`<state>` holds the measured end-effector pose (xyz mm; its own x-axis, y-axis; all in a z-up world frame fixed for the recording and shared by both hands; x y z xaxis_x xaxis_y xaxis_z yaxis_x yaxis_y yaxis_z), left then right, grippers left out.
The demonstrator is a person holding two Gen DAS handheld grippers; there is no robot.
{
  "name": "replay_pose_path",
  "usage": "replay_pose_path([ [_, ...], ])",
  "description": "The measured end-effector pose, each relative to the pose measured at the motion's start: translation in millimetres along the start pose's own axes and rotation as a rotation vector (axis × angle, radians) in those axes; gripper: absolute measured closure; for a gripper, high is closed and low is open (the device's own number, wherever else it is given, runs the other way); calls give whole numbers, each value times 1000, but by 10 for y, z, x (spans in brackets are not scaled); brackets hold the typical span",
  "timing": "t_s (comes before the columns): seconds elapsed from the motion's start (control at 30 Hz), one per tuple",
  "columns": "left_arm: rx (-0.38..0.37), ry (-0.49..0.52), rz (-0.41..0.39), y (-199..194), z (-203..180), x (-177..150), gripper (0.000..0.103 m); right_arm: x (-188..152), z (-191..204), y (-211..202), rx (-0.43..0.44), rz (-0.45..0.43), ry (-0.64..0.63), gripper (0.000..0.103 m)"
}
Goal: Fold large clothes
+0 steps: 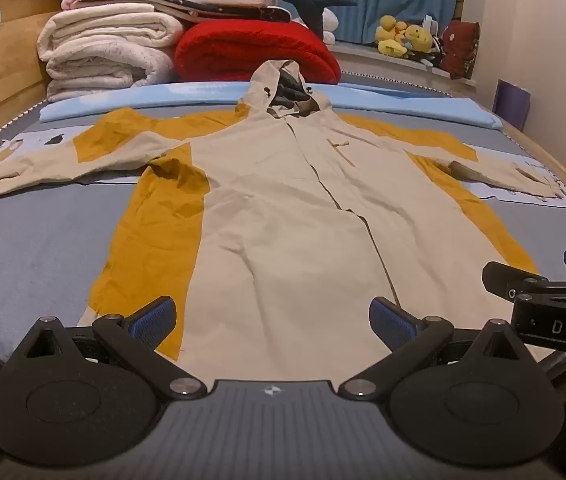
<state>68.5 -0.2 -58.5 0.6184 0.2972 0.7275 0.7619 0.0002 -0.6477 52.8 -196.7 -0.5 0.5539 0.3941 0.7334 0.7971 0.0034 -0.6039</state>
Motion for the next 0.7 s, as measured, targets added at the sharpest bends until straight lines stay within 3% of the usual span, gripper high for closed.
replay_pose_path([
  [0.7,-3,1,-4,23,-36,18,0,0,13,10,8,1,-14,1],
])
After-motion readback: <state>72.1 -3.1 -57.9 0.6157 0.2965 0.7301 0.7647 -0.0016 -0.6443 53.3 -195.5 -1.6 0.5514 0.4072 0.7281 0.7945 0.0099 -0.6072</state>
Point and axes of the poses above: each gripper's, at about its wrist camera, not at the fingertips, and y roughly the way its jaws point, z to its left, x to its top, the point moved 9 cm from there along y, roughly the way its jaws point, and after that the axes turned 15 degrees about -y, right-handed, at the moved point
